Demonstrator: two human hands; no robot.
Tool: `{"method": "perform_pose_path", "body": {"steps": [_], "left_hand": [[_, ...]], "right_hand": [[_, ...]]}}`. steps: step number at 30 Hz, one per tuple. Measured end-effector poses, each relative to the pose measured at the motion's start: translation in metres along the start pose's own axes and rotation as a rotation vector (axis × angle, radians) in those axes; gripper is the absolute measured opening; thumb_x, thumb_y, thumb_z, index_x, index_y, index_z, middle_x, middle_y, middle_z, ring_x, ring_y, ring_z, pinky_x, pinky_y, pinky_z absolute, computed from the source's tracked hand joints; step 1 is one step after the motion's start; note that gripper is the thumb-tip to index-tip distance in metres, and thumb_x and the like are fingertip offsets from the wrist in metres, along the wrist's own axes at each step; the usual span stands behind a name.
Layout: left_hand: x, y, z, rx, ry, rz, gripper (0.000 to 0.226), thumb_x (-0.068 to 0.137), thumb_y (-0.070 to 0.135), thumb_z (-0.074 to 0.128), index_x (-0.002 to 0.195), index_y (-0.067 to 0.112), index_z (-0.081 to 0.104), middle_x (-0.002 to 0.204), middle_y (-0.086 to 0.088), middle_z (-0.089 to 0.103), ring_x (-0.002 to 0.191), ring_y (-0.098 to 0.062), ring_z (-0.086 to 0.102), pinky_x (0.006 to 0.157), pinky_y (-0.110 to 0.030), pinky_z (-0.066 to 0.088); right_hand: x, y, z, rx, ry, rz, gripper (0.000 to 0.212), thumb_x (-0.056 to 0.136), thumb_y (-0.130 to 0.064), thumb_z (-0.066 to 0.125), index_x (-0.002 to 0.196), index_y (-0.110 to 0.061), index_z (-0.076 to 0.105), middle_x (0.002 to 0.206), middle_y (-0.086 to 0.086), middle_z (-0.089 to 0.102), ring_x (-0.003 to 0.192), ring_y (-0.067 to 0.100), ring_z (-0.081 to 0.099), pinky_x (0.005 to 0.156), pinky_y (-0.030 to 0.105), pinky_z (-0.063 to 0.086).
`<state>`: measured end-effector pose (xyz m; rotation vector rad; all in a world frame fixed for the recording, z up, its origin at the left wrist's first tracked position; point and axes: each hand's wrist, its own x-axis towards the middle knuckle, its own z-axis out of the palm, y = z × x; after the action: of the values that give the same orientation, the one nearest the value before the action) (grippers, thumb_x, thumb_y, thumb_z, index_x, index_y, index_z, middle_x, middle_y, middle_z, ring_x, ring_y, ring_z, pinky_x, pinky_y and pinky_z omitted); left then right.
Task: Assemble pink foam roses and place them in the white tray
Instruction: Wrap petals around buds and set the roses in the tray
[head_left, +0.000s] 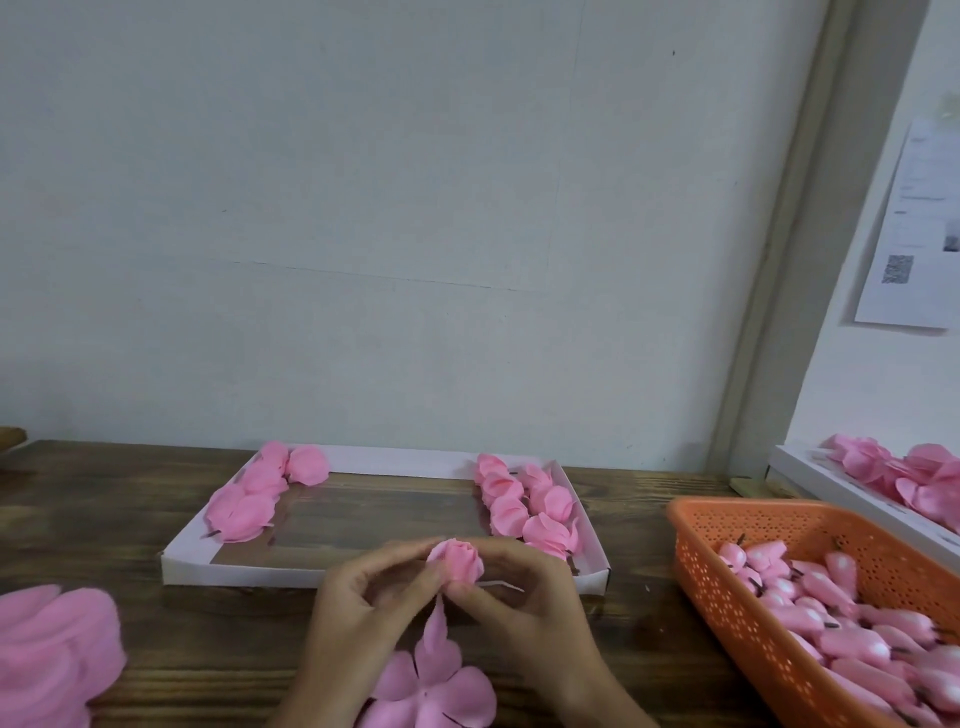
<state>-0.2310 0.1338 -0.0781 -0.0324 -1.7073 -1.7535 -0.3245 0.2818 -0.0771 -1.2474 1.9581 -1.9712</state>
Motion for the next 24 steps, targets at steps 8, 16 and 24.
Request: {"method": "perform_pose_path", "body": {"steps": [8,16,24], "left_hand": [[0.001,-0.016,-0.004,-0.192,-0.044,-0.371,0.047,0.072,0.008,0.081,0.118,0.001,0.072,0.103,-0.025,0.077,0.09,-0.039,0.076,0.078,-0.036,0.065],[0.008,-0.017,-0.012,-0.433,0.093,-0.495,0.038,0.075,0.008,0.077,0.111,-0.001,0.073,0.104,-0.025,0.077,0.078,-0.031,0.077,0.063,-0.029,0.062],[0.006,-0.018,-0.014,0.072,-0.046,-0.194,0.031,0.065,0.013,0.094,0.094,0.014,0.084,0.102,-0.01,0.08,0.083,-0.03,0.077,0.077,-0.034,0.063]], "right_hand": [[0.005,0.005,-0.007,0.247,0.067,0.083,0.026,0.089,-0.013,0.078,0.115,-0.016,0.076,0.112,0.014,0.078,0.108,0.03,0.074,0.094,0.039,0.058],[0.007,0.012,-0.01,0.307,0.04,0.085,0.034,0.091,-0.02,0.079,0.123,-0.011,0.071,0.122,0.014,0.074,0.12,0.029,0.069,0.099,0.033,0.055],[0.009,0.013,-0.011,0.334,0.106,0.136,0.027,0.09,-0.025,0.077,0.115,-0.014,0.076,0.116,0.014,0.076,0.11,0.023,0.072,0.096,0.036,0.057]]}}
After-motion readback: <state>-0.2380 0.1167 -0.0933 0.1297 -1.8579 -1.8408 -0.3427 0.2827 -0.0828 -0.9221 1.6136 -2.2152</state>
